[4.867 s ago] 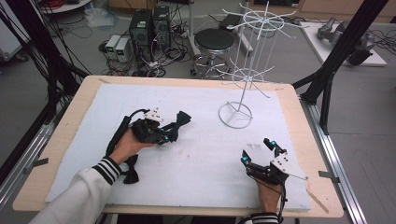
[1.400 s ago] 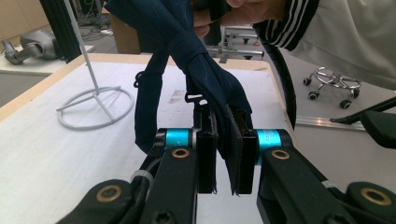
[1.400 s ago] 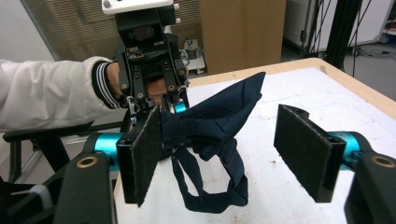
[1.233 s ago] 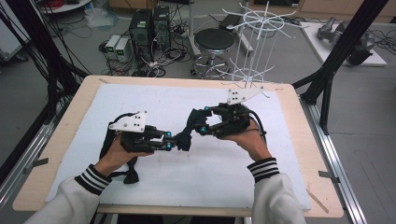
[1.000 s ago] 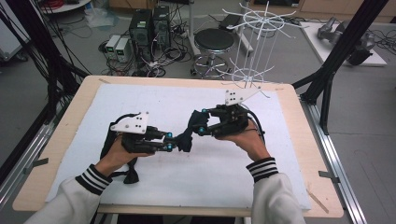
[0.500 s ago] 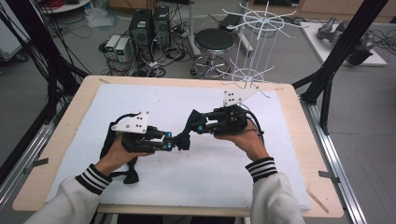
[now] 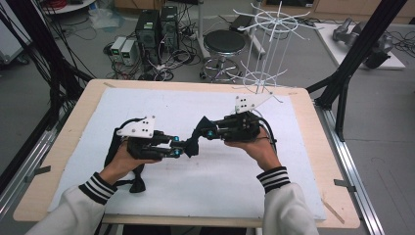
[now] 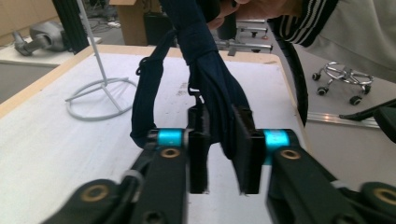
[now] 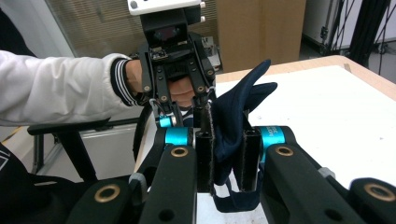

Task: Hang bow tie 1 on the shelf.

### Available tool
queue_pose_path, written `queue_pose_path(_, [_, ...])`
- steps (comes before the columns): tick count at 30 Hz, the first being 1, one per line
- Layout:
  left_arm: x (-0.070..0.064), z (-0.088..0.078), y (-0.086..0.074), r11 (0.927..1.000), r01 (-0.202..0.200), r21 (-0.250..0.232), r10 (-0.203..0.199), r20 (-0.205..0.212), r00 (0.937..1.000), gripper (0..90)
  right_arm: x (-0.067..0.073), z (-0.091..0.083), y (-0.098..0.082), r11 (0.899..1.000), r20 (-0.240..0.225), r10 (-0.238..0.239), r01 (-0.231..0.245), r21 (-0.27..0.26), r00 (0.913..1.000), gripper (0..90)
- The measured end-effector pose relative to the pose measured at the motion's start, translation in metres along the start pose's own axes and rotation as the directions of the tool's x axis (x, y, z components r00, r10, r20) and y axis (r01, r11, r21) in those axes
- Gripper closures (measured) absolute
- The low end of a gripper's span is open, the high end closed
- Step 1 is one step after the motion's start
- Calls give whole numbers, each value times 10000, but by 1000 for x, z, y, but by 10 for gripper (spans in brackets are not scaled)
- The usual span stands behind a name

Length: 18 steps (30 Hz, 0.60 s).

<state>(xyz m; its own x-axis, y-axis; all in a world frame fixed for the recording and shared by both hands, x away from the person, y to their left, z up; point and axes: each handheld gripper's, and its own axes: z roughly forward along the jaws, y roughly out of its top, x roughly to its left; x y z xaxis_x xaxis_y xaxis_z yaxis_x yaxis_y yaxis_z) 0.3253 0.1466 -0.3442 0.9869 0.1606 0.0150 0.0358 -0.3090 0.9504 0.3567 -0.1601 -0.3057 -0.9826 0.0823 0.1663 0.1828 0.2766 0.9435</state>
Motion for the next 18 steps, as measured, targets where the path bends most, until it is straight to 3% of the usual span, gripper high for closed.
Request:
queue_pose_path(1, [0, 0, 0, 9999, 68, -93, -69, -87, 9999, 638, 1, 0, 0, 10000, 3, 9, -9, -20, 10000, 819])
queue_pose_path(3, [-1, 1, 0, 9999, 125, -88, -130, -524, 9985, 414, 1, -2, 0, 9999, 24, -36, 36, -99, 10000, 819])
queue_pose_path(6, [0, -1, -2, 9992, 238, -322, -275, -1200, 9924, 116, 2, -6, 1, 9997, 171, -63, 67, -236, 9998, 819])
queue_pose_path(11, [3, -10, -6, 9965, 274, -792, -410, -1753, 9837, 104, 4, -13, 2, 9992, 446, -90, 107, -379, 9990, 818])
queue_pose_path(18, [4, -23, -10, 9923, 322, -1194, -577, -2165, 9746, 105, 5, -22, 2, 9982, 679, -151, 189, -565, 9976, 818])
